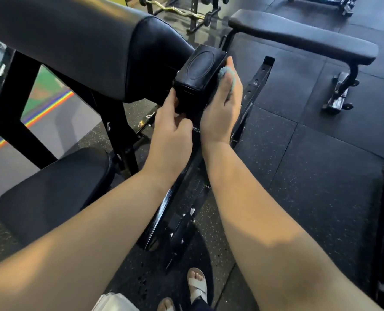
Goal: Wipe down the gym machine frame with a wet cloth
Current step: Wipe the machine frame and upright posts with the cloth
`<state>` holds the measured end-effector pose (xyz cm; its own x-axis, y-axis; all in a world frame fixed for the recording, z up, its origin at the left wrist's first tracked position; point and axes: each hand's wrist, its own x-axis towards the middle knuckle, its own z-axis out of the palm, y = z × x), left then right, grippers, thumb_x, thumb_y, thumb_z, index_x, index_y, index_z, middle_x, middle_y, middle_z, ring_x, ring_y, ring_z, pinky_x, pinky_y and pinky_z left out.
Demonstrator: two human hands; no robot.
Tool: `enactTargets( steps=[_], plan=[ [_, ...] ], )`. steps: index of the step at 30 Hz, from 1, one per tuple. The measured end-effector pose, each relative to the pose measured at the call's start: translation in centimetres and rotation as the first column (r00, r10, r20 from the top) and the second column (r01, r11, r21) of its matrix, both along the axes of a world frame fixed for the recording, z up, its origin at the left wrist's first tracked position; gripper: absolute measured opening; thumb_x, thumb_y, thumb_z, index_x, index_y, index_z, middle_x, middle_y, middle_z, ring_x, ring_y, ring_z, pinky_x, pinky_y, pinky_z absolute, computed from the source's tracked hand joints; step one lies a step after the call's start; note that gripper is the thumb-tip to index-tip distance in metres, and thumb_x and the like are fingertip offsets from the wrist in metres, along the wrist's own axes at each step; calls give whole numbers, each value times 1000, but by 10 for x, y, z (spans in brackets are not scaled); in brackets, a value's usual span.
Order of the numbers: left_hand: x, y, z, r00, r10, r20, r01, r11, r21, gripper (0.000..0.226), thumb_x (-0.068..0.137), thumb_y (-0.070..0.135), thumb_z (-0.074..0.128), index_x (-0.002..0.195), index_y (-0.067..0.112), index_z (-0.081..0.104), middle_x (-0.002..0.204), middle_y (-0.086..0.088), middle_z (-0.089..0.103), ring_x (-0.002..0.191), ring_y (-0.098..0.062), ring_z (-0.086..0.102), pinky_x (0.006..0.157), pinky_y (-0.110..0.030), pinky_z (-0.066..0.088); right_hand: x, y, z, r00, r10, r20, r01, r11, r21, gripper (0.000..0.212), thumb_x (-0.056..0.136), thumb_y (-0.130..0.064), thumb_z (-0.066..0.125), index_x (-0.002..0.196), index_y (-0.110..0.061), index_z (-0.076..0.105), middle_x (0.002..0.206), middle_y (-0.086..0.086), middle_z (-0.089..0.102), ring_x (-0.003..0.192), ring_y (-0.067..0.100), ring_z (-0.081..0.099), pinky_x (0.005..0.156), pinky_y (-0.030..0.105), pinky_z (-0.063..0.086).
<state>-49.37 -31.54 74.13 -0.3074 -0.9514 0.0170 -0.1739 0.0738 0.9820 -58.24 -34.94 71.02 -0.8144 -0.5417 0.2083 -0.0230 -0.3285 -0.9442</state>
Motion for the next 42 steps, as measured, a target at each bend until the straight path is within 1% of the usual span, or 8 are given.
enactTargets(
  steps=[4,10,15,24,28,31,36,42],
  plan=[
    [0,0,-13,999,-10,39,11,1000,-26,62,91,9,40,149,23,25,144,7,34,124,6,40,110,-17,30,-28,-14,-21,952,115,282,-156,980,126,42,93,-30,43,97,11,55,88,-4,56,86,10,51,83,32,42],
    [3,3,-54,986,-63,157,61,998,21,63,83,22,41,146,23,33,144,1,40,135,-8,35,115,-34,27,16,21,-42,984,131,123,-151,974,171,46,103,-27,33,147,-13,31,155,1,27,146,16,14,120,33,12],
    [11,9,-77,923,-72,377,100,993,-56,50,97,8,39,146,15,32,150,4,27,128,6,20,99,-3,8,-23,-13,-46,989,45,139,-75,973,218,45,105,-25,28,148,-11,30,158,5,17,147,17,6,120,38,0],
    [16,50,-106,777,83,623,160,932,-324,58,89,12,53,144,11,35,152,-6,24,140,-21,17,112,-24,13,-15,6,-54,987,89,137,-120,963,242,40,104,-21,33,140,-6,43,148,4,40,142,18,25,113,23,16],
    [15,52,-110,759,126,638,146,923,-357,57,88,13,55,142,7,39,149,-11,28,139,-28,22,112,-31,18,-35,16,-59,882,-61,467,-76,960,268,14,100,-24,40,101,-15,51,83,-3,49,77,14,47,72,24,39],
    [3,57,-116,764,207,611,67,917,-394,60,81,18,52,138,4,43,146,-18,33,136,-36,28,110,-39,22,-48,39,-75,857,-138,497,-42,941,335,20,100,-18,38,111,-6,50,90,5,46,76,18,44,50,17,41],
    [-32,67,-140,656,369,659,-19,880,-474,67,75,20,49,140,5,39,150,-27,24,140,-46,16,112,-52,8,-37,11,-80,931,207,301,-255,958,133,34,101,-32,40,130,-19,52,133,4,50,125,16,45,109,33,36],
    [-38,79,-174,552,466,691,51,809,-586,58,82,25,40,137,7,42,150,-22,13,140,-43,6,114,-55,10,-36,21,-134,879,287,381,-418,848,326,55,99,-43,33,150,-22,27,156,1,26,142,18,26,117,40,22]
  ],
)
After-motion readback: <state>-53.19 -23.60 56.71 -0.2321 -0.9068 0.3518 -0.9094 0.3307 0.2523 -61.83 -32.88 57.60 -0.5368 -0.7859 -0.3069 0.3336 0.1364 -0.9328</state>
